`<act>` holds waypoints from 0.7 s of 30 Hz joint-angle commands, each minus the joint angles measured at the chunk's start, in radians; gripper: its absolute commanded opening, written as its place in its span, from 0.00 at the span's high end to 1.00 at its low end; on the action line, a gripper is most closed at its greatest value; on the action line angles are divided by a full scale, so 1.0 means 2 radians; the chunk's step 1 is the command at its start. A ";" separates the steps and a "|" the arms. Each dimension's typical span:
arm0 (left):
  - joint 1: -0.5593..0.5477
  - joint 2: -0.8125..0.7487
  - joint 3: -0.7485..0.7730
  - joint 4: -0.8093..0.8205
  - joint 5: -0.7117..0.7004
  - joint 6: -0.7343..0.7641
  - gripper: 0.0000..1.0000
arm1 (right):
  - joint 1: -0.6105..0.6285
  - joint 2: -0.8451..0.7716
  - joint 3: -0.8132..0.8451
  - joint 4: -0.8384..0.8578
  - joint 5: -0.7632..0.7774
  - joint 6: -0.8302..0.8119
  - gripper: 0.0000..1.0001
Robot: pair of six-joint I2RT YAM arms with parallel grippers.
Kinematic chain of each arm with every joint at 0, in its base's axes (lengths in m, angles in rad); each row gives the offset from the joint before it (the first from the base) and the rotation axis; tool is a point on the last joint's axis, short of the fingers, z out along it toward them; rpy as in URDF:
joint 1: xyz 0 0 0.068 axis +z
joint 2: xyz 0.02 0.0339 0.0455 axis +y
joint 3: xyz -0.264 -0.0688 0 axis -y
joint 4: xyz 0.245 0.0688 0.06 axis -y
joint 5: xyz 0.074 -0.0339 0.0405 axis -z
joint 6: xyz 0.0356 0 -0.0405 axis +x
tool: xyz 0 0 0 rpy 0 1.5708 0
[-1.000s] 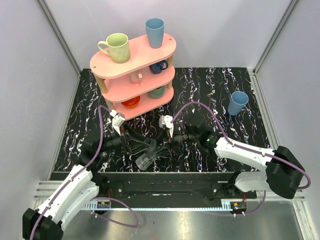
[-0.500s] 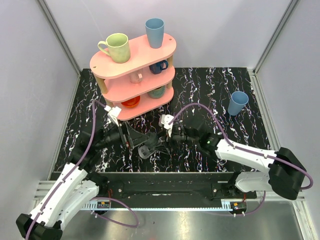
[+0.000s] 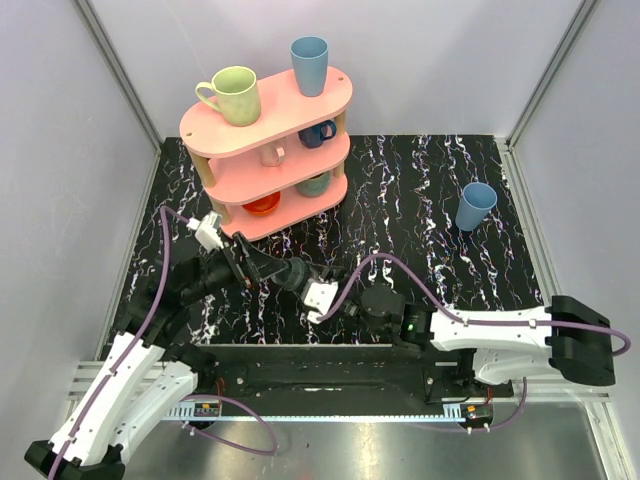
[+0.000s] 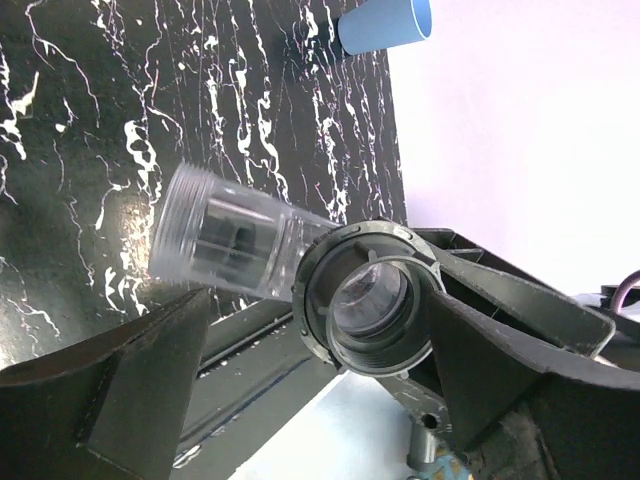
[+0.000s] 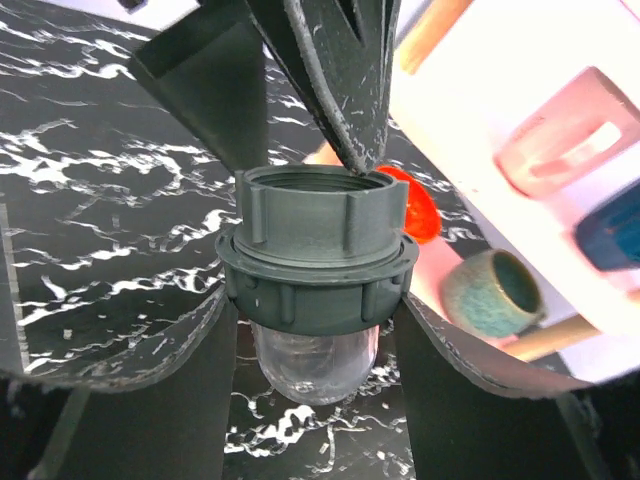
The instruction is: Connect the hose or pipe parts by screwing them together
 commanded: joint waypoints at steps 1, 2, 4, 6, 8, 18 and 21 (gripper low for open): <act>0.000 -0.010 0.018 0.017 0.009 -0.057 0.06 | 0.025 0.030 0.008 0.107 0.111 -0.086 1.00; 0.000 -0.012 0.016 0.026 0.011 -0.061 0.05 | 0.033 0.035 0.010 0.114 0.117 -0.101 1.00; 0.000 -0.019 0.006 0.034 0.012 -0.071 0.05 | 0.041 0.049 0.016 0.128 0.131 -0.121 1.00; 0.000 -0.021 -0.003 0.037 0.005 -0.073 0.05 | 0.050 0.058 0.021 0.139 0.139 -0.128 1.00; 0.000 -0.021 -0.009 0.043 0.006 -0.074 0.05 | 0.054 0.069 0.027 0.140 0.141 -0.130 1.00; 0.000 -0.011 -0.037 0.052 0.017 -0.085 0.16 | 0.070 0.097 0.041 0.148 0.153 -0.135 1.00; 0.000 -0.009 -0.037 0.060 0.021 -0.064 0.39 | 0.071 0.101 0.045 0.139 0.151 -0.124 1.00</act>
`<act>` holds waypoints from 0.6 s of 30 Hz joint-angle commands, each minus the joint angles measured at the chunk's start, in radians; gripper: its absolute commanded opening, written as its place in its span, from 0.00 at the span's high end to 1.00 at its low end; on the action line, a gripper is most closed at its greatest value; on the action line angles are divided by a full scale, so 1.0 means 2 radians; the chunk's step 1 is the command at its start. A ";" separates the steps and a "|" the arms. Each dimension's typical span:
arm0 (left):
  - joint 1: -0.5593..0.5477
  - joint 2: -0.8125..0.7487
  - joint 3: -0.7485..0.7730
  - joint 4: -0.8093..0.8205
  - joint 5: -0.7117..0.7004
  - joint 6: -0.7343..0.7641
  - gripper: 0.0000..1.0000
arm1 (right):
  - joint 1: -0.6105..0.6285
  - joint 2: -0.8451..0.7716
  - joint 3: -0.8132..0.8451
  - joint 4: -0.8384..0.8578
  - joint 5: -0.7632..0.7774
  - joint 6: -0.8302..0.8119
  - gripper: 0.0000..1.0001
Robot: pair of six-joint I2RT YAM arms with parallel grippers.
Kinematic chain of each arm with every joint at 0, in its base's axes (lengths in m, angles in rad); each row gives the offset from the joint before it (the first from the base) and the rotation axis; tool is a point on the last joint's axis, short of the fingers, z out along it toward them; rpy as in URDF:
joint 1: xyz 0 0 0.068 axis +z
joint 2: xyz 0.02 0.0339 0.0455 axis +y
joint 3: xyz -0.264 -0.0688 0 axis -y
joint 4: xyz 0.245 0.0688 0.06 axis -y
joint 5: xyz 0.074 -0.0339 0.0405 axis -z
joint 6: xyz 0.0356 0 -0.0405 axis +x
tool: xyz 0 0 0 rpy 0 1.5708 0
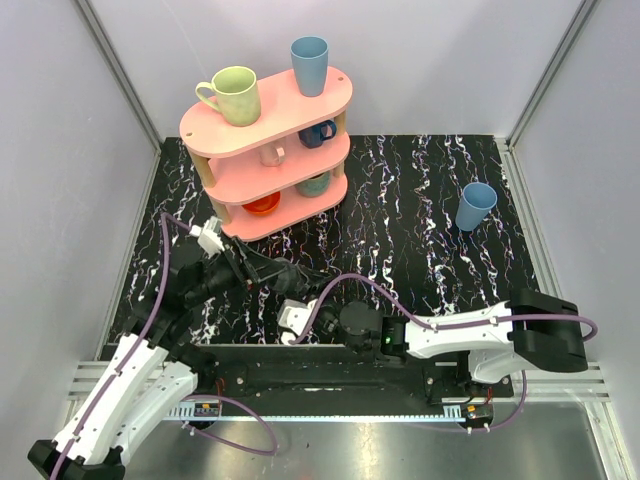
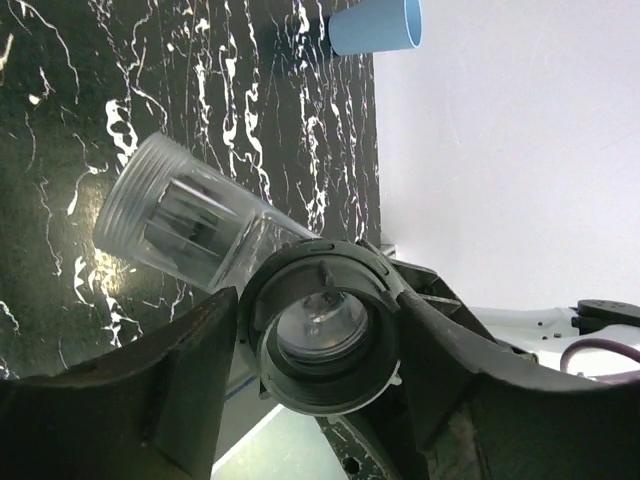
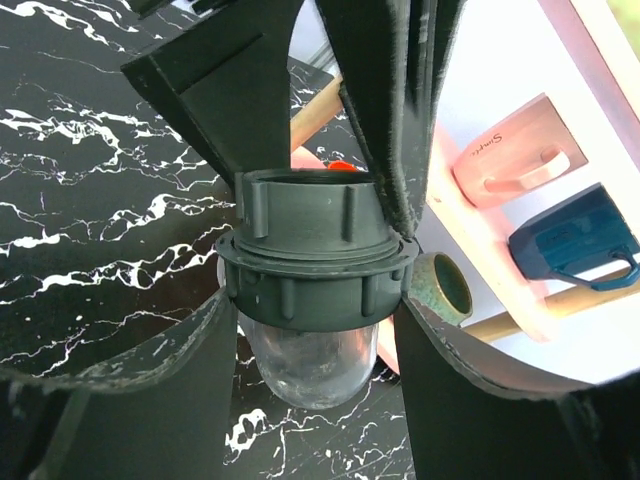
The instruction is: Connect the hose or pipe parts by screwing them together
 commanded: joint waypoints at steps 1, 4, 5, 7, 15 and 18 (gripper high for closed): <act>0.000 0.001 0.000 0.035 0.015 0.023 0.48 | 0.005 0.001 0.030 0.029 0.018 0.013 1.00; 0.000 -0.009 -0.011 0.055 0.016 0.068 0.94 | 0.004 -0.003 0.039 -0.011 0.005 0.052 1.00; 0.000 -0.014 -0.021 0.072 0.017 0.078 1.00 | 0.003 -0.005 0.040 -0.018 -0.001 0.061 1.00; -0.001 -0.034 -0.037 0.106 0.026 0.109 1.00 | 0.000 -0.013 0.042 -0.044 -0.025 0.090 1.00; 0.000 -0.068 -0.109 0.258 0.138 0.177 1.00 | -0.095 -0.058 0.044 -0.135 -0.228 0.222 1.00; 0.000 -0.063 -0.116 0.291 0.175 0.216 1.00 | -0.135 -0.078 0.041 -0.159 -0.361 0.281 1.00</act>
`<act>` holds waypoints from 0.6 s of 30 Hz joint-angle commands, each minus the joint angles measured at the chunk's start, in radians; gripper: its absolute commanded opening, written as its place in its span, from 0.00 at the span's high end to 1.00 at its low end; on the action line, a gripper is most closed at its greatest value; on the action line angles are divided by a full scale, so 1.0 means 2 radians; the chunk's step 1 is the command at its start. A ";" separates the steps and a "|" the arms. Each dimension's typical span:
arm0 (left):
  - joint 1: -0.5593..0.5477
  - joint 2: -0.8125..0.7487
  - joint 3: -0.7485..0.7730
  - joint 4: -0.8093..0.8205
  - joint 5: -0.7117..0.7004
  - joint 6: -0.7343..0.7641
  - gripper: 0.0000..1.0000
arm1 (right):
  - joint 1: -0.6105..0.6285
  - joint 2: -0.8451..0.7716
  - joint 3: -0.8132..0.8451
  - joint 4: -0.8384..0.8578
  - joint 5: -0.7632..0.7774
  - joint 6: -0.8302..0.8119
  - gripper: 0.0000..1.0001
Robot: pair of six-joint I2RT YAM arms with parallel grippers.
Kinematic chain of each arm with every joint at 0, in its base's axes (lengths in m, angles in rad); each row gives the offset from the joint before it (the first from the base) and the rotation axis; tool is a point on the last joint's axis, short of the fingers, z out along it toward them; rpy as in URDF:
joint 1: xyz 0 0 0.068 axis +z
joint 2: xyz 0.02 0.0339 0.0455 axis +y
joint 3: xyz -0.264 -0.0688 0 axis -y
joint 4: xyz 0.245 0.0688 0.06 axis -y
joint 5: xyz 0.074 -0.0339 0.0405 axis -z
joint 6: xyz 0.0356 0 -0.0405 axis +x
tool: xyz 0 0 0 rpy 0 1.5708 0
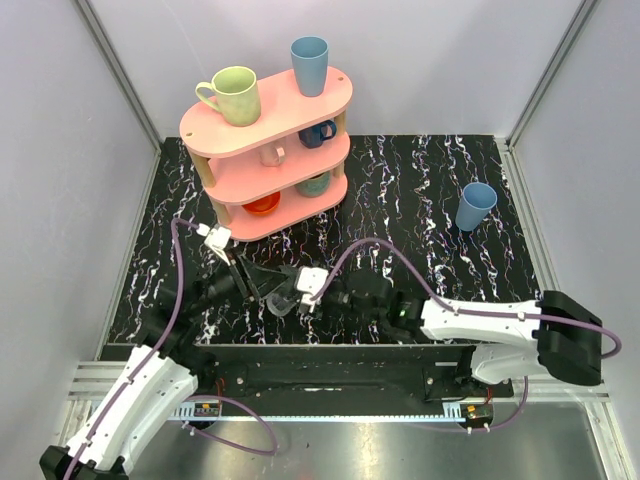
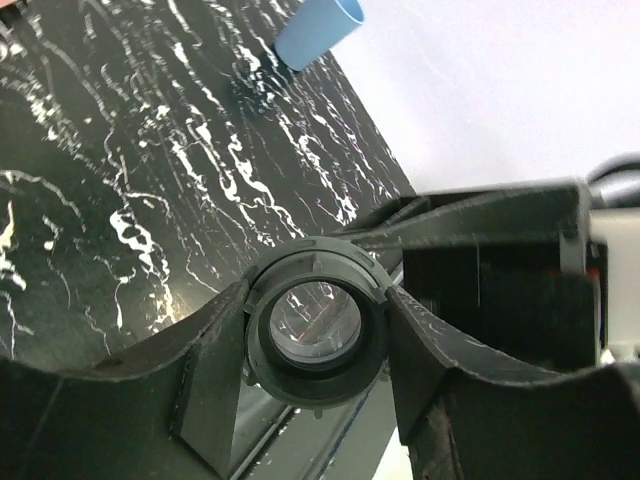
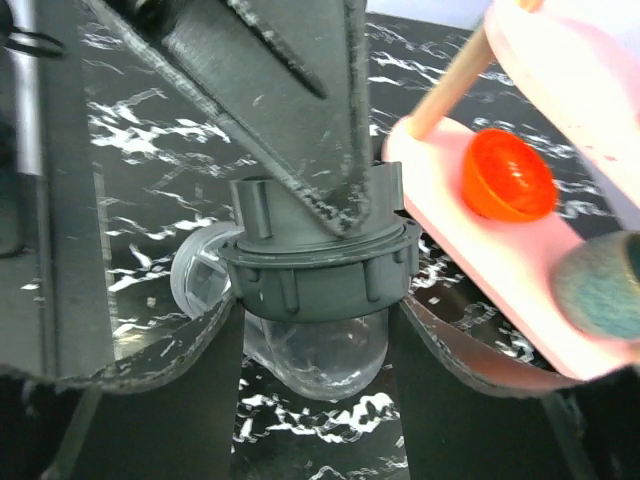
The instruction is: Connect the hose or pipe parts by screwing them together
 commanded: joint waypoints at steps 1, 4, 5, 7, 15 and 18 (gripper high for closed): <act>-0.005 -0.001 -0.006 0.130 0.126 0.068 1.00 | -0.069 -0.038 0.022 -0.017 -0.219 0.120 1.00; -0.005 0.015 -0.008 0.141 0.153 0.106 1.00 | -0.083 -0.032 0.038 -0.064 -0.296 0.132 1.00; -0.005 0.025 -0.004 0.138 0.157 0.115 1.00 | -0.084 -0.030 0.045 -0.073 -0.305 0.133 1.00; -0.005 0.036 0.001 0.133 0.170 0.138 1.00 | -0.085 -0.027 0.047 -0.091 -0.312 0.135 1.00; -0.005 0.055 0.062 0.016 0.086 0.176 0.11 | -0.106 -0.041 0.045 -0.121 -0.243 0.166 1.00; -0.005 0.048 0.072 -0.008 0.059 0.175 0.01 | -0.132 -0.037 0.050 -0.147 -0.243 0.214 1.00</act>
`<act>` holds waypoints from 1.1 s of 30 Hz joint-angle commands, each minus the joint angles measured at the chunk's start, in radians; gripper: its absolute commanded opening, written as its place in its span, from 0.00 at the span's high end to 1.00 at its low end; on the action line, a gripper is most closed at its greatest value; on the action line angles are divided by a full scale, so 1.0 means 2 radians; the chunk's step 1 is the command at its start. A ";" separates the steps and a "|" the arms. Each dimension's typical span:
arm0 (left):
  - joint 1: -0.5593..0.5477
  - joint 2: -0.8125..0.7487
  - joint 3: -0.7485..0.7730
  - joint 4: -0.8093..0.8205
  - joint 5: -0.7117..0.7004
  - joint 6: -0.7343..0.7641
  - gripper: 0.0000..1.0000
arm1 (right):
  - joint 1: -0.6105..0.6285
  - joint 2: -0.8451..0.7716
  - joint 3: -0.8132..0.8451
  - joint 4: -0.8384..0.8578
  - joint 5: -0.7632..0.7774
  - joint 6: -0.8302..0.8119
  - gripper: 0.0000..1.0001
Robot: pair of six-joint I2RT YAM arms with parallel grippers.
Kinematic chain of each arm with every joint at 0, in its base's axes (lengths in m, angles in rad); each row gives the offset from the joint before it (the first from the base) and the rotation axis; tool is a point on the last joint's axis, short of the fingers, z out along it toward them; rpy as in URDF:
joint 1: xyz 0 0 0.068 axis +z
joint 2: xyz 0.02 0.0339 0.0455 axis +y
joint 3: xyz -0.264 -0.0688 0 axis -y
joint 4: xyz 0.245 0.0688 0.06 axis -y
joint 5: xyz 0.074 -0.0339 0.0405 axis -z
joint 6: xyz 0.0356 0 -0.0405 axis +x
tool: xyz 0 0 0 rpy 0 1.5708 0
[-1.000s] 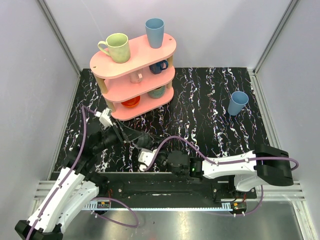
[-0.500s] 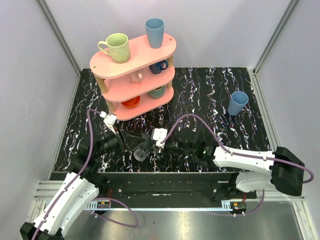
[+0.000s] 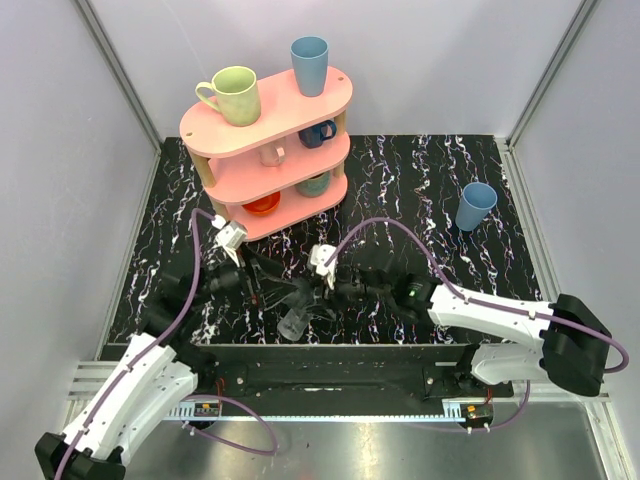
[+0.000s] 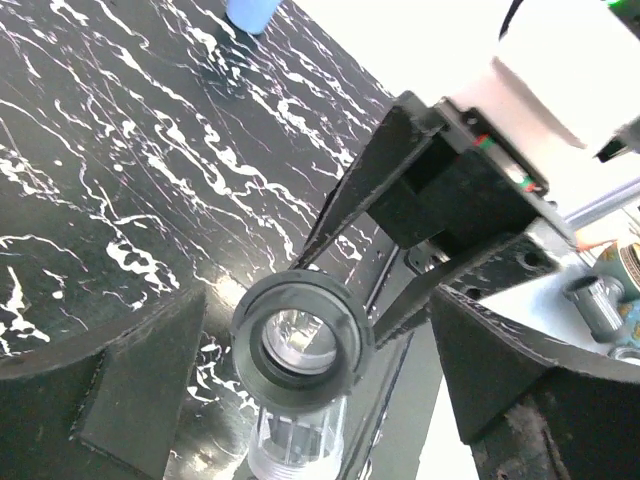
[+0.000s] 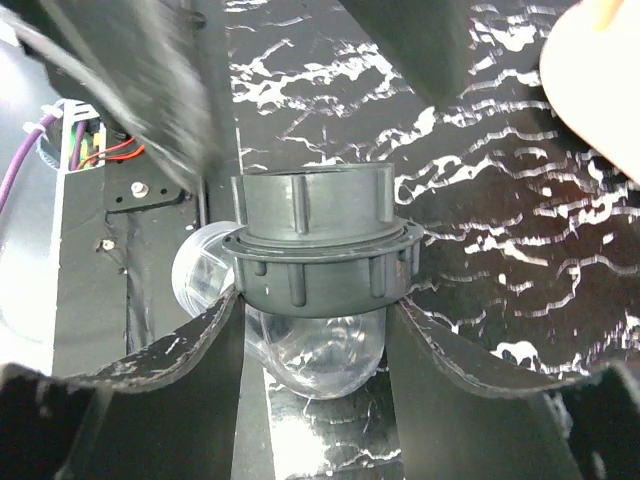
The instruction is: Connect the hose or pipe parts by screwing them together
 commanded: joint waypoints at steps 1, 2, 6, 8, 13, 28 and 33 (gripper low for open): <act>-0.001 -0.012 0.041 -0.038 -0.052 0.025 0.01 | -0.038 -0.006 0.032 -0.022 0.006 0.074 1.00; -0.001 -0.015 0.045 -0.044 -0.063 0.029 0.01 | -0.043 -0.004 0.031 -0.026 0.004 0.082 1.00; -0.001 -0.023 0.046 -0.069 -0.161 0.062 0.01 | -0.069 0.013 0.032 -0.044 0.057 0.126 1.00; -0.001 -0.036 0.037 -0.072 -0.181 0.071 0.01 | -0.088 0.025 0.044 -0.073 0.133 0.141 1.00; -0.001 -0.072 0.024 -0.094 -0.238 0.086 0.01 | -0.149 0.067 0.061 -0.130 0.179 0.198 1.00; -0.005 -0.085 0.018 -0.108 -0.238 0.085 0.01 | -0.259 0.129 0.047 -0.148 0.226 0.277 0.71; -0.006 -0.062 0.021 -0.111 -0.220 0.079 0.01 | -0.261 0.139 0.047 -0.150 0.242 0.296 0.59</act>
